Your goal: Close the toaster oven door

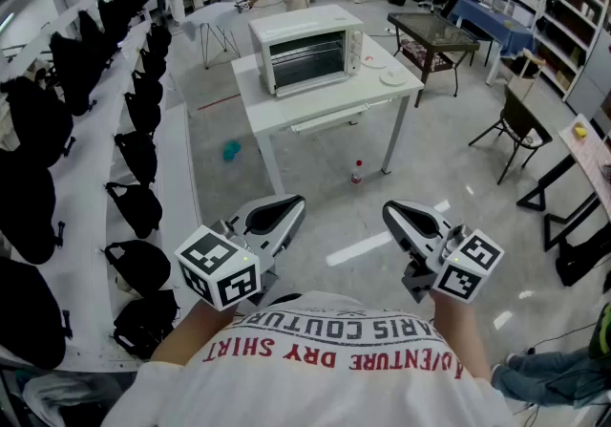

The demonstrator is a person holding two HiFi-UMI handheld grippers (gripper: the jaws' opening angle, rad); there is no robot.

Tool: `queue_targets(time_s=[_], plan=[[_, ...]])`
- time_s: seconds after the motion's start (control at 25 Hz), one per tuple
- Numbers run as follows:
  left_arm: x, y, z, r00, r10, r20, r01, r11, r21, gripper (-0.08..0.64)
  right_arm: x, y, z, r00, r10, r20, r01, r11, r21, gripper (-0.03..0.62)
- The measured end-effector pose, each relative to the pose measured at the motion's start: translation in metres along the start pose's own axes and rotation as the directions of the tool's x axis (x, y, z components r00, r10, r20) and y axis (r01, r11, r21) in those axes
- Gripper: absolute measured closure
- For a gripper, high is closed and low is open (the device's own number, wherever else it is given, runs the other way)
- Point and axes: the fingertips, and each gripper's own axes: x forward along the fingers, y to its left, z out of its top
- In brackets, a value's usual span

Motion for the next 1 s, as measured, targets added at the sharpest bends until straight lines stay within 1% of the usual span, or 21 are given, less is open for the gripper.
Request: queue_targets(time_s=[0.24,0.36,0.52,0.76,1.0], plan=[[0.005,-0.005,-0.003,1.0,-0.011,-0.015,0.012,1.0,0.008,0.531,-0.007,-0.01,-0.001,1.0,-0.025,0.002,0.025,1.0,0.015,0.568],[0.007,-0.002,-0.01,0.999,-0.017,-0.03,0.017,1.0,-0.014,0.531,-0.008,-0.013,-0.004,0.999,-0.038,0.002,0.038,0.999,0.028,0.568],[0.019,0.002,-0.016,0.999,-0.033,-0.042,0.032,0.999,-0.035,0.531,-0.007,-0.022,-0.014,0.997,-0.076,-0.032,0.076,0.997,0.005,0.568],[0.041,0.013,-0.026,0.995,-0.059,-0.08,0.057,0.998,-0.027,0.531,-0.004,-0.05,-0.017,0.994,-0.106,-0.018,0.107,0.992,0.066,0.566],[0.073,0.041,-0.032,0.994,-0.059,-0.092,0.053,0.996,-0.068,0.531,0.009,-0.084,-0.019,0.992,-0.12,-0.037,0.123,0.988,0.093,0.566]])
